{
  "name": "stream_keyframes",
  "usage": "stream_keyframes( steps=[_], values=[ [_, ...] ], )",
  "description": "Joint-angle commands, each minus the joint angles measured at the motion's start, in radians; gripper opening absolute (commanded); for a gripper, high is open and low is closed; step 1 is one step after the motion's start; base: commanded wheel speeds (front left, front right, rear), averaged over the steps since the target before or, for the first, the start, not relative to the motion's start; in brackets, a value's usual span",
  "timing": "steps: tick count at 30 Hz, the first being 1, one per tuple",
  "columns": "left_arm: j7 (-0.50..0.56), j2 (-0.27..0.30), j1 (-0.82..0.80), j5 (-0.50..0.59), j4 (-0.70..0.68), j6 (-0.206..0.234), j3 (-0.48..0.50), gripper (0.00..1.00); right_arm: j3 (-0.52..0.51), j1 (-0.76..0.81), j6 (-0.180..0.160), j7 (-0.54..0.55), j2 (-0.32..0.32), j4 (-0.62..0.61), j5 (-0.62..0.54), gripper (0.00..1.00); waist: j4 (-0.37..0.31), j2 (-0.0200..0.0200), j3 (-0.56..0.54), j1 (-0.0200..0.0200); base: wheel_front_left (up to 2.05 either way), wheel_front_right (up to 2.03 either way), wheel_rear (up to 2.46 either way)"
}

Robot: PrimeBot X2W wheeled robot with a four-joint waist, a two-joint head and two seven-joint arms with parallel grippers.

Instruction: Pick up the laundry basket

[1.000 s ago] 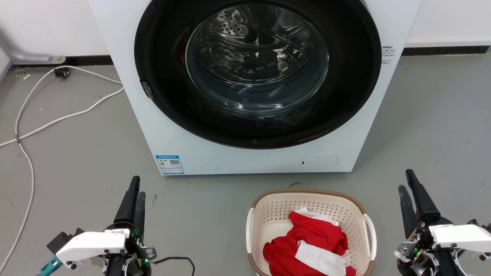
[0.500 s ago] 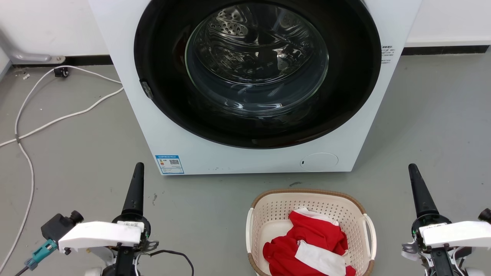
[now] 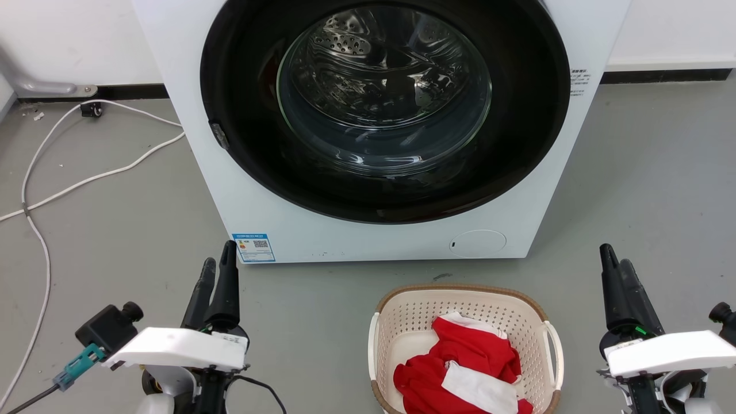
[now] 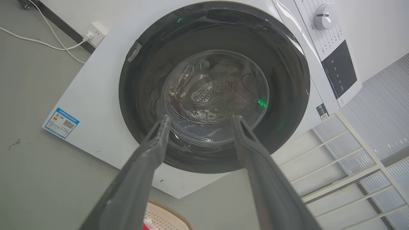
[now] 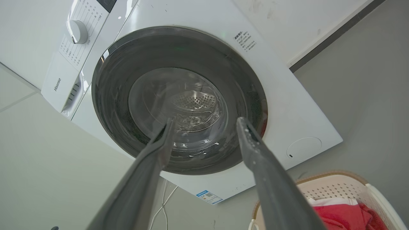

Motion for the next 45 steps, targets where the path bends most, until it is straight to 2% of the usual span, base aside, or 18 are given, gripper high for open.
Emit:
stream_keyframes(
  steps=[1, 22, 45],
  values=[
    [-0.015, 0.003, -0.018, 0.065, -0.010, 0.004, -0.007, 1.00, 0.005, -0.002, 0.000, -0.013, 0.000, -0.019, -0.061, 1.00, 0.000, 0.0000, 0.000, 0.0000, 0.00, 0.00, 0.00],
    [-0.073, 0.012, -0.012, 0.394, 0.014, 0.022, -0.043, 1.00, 0.017, 0.023, 0.000, -0.016, 0.002, -0.043, -0.395, 1.00, 0.003, 0.0000, -0.001, 0.0000, 0.00, 0.00, 0.00],
    [-0.129, 0.020, -0.016, 0.637, 0.049, 0.054, -0.078, 1.00, -0.005, 0.058, 0.000, 0.024, 0.004, -0.068, -0.678, 1.00, 0.006, 0.0000, -0.005, 0.0000, 0.00, 0.00, 0.00]
  ],
)
